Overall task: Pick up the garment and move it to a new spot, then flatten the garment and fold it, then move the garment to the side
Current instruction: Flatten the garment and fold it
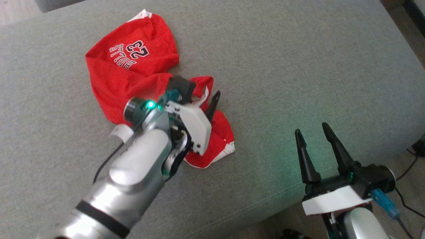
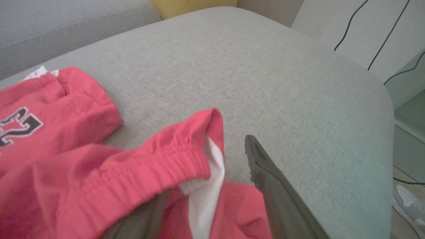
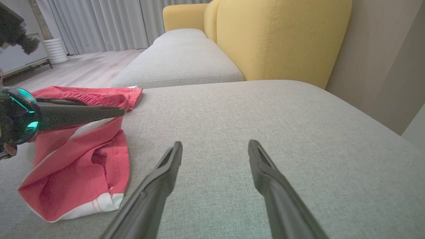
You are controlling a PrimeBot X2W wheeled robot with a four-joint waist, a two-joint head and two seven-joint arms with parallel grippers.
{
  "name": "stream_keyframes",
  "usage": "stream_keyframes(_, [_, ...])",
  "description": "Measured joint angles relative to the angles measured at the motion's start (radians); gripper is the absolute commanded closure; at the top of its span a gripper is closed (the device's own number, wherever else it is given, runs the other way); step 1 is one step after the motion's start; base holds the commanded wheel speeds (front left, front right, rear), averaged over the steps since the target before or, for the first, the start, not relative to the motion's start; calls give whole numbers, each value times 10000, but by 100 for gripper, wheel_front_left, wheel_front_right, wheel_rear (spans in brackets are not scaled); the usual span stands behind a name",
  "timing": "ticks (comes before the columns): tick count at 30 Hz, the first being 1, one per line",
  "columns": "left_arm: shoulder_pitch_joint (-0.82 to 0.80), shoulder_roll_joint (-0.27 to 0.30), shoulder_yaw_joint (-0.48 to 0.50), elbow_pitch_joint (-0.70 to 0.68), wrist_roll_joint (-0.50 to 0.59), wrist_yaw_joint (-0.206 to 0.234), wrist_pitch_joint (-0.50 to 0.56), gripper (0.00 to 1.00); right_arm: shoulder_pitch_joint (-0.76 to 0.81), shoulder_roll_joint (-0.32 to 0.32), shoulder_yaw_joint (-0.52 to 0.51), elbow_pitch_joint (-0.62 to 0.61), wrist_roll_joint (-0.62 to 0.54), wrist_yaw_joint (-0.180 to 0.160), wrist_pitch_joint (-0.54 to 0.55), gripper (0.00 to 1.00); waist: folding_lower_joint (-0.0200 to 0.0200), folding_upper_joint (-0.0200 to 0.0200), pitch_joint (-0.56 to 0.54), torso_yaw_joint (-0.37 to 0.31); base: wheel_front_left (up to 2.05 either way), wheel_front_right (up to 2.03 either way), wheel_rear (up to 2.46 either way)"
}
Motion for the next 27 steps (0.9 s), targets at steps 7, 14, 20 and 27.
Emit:
stream_keyframes(7, [-1006, -117, -48, 777, 104, -320, 293, 0, -90, 0, 23, 0, 119, 0, 0, 0, 0, 0, 130, -180, 0, 0, 0])
stream_keyframes(14, [-1178, 140, -236, 1158, -416, -1137, 1444, 8, -68, 0, -73, 15, 171, 0, 0, 0, 0, 0, -39, -239, 0, 0, 0])
stream_keyframes(20, [-812, 167, 82, 173, -1540, -1670, 2151, 24, -22, 0, -215, 59, 169, 0, 0, 0, 0, 0, -269, -5, 0, 0, 0])
stream_keyframes(27, [-546, 98, 357, -1051, -2690, -1916, 2736, 32, -23, 0, -199, 109, 123, 0, 0, 0, 0, 0, -474, 266, 0, 0, 0])
